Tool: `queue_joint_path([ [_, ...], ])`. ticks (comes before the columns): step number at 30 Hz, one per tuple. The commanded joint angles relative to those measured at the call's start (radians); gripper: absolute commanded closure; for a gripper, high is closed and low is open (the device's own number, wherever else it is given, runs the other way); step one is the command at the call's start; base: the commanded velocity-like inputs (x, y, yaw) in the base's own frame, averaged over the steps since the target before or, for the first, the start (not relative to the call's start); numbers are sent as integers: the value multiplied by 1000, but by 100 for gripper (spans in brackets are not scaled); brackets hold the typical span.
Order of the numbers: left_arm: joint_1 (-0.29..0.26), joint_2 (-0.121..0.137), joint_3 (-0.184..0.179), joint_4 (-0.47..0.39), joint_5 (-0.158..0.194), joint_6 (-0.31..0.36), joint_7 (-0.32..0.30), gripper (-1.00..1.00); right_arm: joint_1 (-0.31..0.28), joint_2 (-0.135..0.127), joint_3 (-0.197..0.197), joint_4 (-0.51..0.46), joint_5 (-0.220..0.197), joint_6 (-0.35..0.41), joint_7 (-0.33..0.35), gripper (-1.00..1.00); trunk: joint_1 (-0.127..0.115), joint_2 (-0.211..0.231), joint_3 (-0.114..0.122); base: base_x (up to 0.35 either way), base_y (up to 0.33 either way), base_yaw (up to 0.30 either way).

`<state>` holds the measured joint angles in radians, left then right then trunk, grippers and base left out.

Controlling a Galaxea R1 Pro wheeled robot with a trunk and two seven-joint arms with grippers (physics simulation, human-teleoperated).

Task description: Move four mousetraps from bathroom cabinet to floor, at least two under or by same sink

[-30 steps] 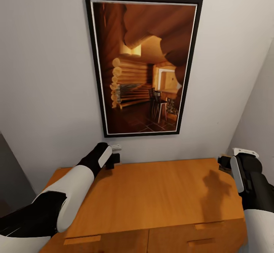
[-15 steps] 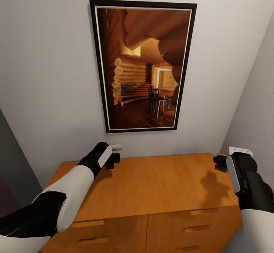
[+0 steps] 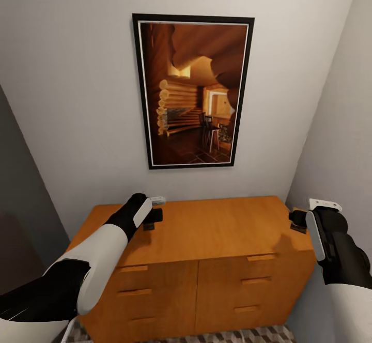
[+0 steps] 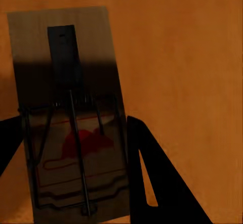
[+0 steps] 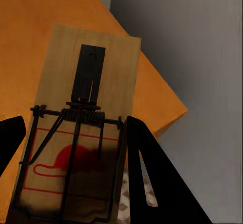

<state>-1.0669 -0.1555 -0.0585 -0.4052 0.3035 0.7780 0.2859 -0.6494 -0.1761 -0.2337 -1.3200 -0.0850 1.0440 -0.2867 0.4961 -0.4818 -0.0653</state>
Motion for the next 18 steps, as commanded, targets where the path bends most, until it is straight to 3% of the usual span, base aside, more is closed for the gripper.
queue_joint_path([
  [1, -1, 1, -6, 1, 9, 3, 6, 100, -1, 0, 0, -1, -9, 3, -9, 100, 0, -2, -2, -346, 0, 0],
  [18, -1, 7, -6, 14, 8, 0, 4, 100, -1, 1, 1, -1, -10, 3, -10, 100, 0, -2, -2, -346, 0, 0],
])
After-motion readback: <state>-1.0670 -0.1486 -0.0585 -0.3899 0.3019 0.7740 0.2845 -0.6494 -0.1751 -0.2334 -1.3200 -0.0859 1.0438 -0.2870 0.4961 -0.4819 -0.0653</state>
